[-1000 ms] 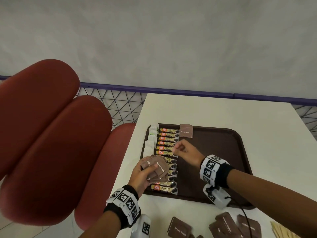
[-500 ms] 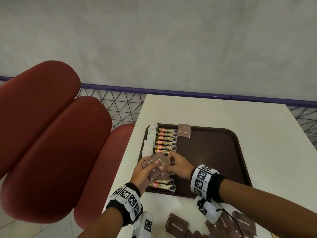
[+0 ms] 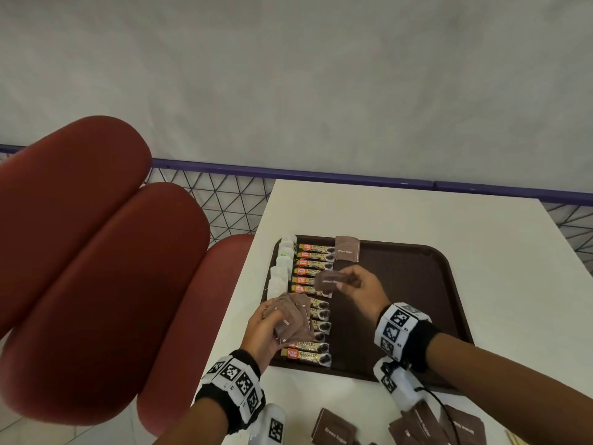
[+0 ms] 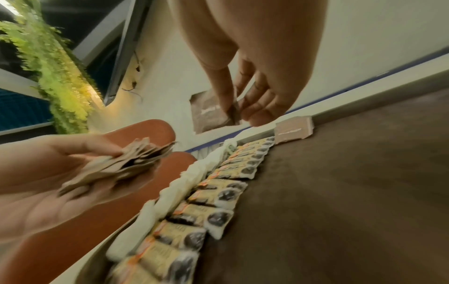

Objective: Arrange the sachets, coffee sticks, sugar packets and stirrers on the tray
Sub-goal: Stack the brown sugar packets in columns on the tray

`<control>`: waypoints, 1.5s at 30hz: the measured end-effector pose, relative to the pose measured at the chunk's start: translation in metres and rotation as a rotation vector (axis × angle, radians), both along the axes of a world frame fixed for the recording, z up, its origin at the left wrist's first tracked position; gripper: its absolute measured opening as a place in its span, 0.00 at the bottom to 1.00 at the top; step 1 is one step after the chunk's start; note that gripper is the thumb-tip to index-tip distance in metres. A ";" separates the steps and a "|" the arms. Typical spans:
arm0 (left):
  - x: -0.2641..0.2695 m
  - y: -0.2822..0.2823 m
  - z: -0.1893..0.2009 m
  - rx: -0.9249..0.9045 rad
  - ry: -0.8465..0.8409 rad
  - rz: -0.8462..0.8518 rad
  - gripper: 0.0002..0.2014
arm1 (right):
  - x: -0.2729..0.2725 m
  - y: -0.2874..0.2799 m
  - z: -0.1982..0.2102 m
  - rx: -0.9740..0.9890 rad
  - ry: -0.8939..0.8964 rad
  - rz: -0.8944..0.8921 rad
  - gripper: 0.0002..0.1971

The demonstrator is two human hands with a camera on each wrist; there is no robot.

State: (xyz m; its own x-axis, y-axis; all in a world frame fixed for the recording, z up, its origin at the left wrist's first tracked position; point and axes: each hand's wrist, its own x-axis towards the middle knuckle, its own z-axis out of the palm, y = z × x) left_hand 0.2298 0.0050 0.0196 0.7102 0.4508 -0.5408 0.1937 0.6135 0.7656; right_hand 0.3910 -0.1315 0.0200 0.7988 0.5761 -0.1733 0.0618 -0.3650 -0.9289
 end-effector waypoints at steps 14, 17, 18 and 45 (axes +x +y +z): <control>-0.002 0.018 -0.013 0.033 0.036 -0.031 0.15 | 0.084 0.025 -0.036 -0.202 0.054 -0.405 0.16; -0.003 0.022 -0.016 0.026 0.032 -0.010 0.17 | 0.089 0.031 -0.040 -0.230 0.109 -0.389 0.13; -0.003 0.024 -0.017 0.023 0.030 -0.003 0.17 | 0.090 0.033 -0.042 -0.241 0.110 -0.388 0.14; 0.002 0.016 -0.010 0.049 0.029 -0.051 0.19 | 0.067 0.020 -0.035 -0.424 -0.238 -0.242 0.14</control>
